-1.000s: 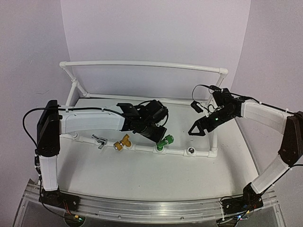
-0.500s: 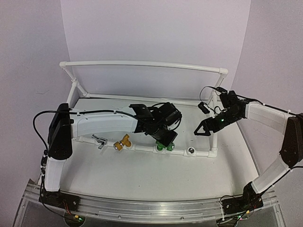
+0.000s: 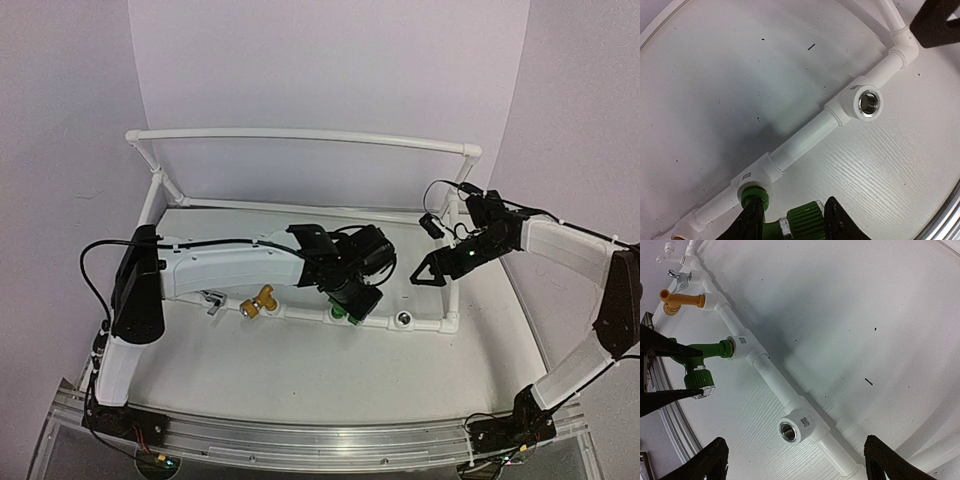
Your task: Install the water faucets
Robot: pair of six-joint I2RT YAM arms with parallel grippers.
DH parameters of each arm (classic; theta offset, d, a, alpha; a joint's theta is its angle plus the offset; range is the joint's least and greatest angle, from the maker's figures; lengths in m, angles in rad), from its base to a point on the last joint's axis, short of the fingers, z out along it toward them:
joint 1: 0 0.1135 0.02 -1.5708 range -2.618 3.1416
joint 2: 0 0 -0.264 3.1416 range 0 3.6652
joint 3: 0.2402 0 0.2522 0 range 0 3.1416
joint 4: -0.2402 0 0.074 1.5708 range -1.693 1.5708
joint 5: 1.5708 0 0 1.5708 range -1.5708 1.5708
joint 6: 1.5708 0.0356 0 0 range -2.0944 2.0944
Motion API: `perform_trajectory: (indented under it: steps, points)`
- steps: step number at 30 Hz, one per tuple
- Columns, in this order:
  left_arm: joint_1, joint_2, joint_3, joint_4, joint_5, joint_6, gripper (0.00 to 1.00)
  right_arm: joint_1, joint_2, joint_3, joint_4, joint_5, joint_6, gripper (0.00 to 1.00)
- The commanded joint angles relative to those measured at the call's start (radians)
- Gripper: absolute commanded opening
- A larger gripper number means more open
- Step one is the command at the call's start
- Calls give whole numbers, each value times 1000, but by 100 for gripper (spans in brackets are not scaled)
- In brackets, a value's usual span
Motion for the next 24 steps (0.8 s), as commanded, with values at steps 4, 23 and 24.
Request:
perform_trajectory:
  steps: [4,23,24]
  points:
    - [-38,27,56,-70,31,4,37,-5,-27,0,2,-12,4,90]
    - [-89,-10,-22,-142,-17,-74,26,-5,-3,4,4,2,-9,90]
    - [-92,-14,-27,-144,-22,-78,26,-5,-2,3,4,7,-11,90]
